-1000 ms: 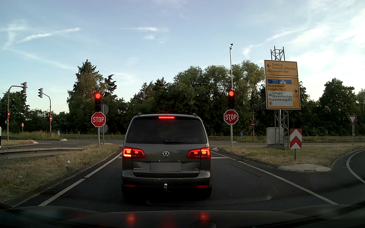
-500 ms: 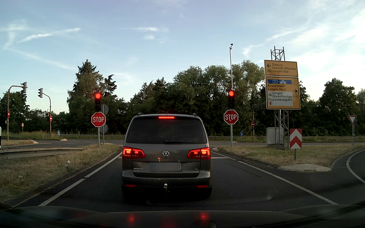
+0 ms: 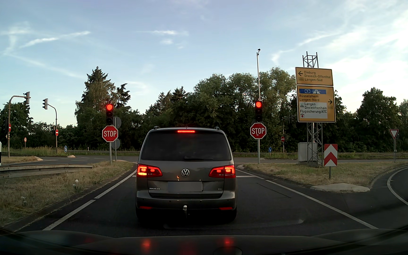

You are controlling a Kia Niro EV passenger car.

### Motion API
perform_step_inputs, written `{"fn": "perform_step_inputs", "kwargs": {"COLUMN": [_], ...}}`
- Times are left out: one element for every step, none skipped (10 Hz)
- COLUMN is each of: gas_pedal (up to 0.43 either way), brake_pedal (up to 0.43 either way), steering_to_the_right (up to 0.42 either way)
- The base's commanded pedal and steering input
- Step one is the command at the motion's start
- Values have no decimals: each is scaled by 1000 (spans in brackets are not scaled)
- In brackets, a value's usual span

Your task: Follow the waypoints while adhering to traffic rules and regulations

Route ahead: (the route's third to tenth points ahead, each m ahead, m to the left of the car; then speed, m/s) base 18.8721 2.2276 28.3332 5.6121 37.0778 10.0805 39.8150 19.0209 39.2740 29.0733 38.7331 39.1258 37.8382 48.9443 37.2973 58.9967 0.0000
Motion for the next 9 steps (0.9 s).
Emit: {"fn": "perform_step_inputs", "kwargs": {"gas_pedal": [0, 0, 0, 0, 0, 0, 0, 0, 0], "brake_pedal": [384, 384, 384, 384, 384, 384, 384, 384, 384], "steering_to_the_right": [-11, -11, -11, -11, -11, -11, -11, -11, -11]}}
